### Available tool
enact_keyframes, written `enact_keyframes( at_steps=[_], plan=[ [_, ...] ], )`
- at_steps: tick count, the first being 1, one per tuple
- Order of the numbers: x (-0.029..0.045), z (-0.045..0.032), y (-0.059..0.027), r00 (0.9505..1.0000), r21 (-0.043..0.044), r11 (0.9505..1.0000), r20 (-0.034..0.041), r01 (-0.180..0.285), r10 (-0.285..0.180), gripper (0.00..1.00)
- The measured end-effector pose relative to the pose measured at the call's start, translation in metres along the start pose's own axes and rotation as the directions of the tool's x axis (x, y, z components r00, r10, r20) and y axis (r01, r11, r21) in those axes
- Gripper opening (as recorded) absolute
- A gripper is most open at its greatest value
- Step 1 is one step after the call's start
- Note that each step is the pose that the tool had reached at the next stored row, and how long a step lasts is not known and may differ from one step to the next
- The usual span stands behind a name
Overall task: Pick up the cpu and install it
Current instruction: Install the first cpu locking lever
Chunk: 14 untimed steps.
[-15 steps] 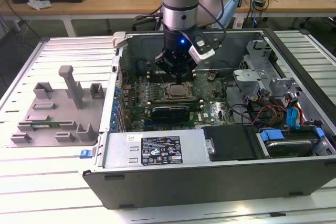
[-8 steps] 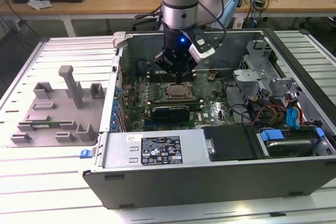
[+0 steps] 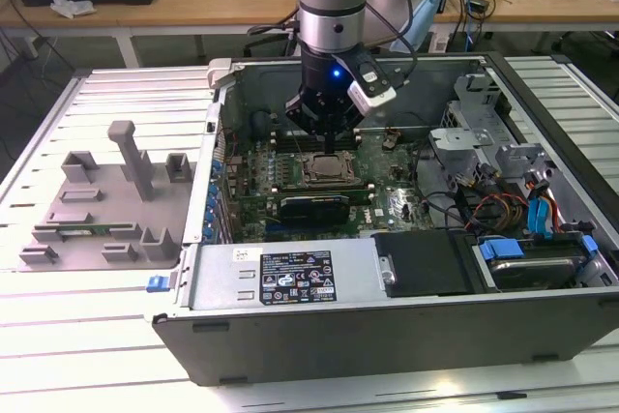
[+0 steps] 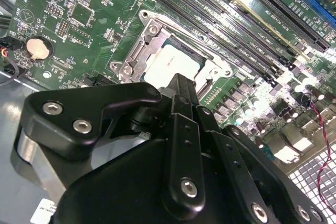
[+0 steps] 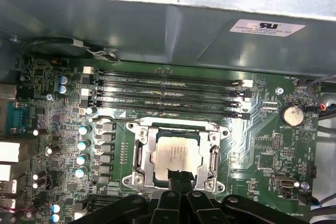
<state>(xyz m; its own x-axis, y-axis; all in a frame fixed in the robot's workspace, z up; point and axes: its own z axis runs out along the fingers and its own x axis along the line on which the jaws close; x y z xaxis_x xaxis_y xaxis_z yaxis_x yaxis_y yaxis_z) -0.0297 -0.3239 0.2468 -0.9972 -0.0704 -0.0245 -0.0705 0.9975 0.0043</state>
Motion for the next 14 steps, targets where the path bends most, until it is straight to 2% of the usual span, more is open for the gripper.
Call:
enact_keyframes(
  at_steps=[2, 7, 14],
  plan=[
    [0.0012, -0.0001, 0.0001, 1.0000, 0.0000, 1.0000, 0.0000, 0.000, 0.000, 0.11],
    [0.0125, -0.0003, 0.0009, 1.0000, -0.0001, 1.0000, 0.0000, 0.000, 0.000, 0.11],
    [0.0234, -0.0006, 0.0017, 1.0000, -0.0002, 1.0000, 0.0001, 0.000, 0.000, 0.11]
  ],
)
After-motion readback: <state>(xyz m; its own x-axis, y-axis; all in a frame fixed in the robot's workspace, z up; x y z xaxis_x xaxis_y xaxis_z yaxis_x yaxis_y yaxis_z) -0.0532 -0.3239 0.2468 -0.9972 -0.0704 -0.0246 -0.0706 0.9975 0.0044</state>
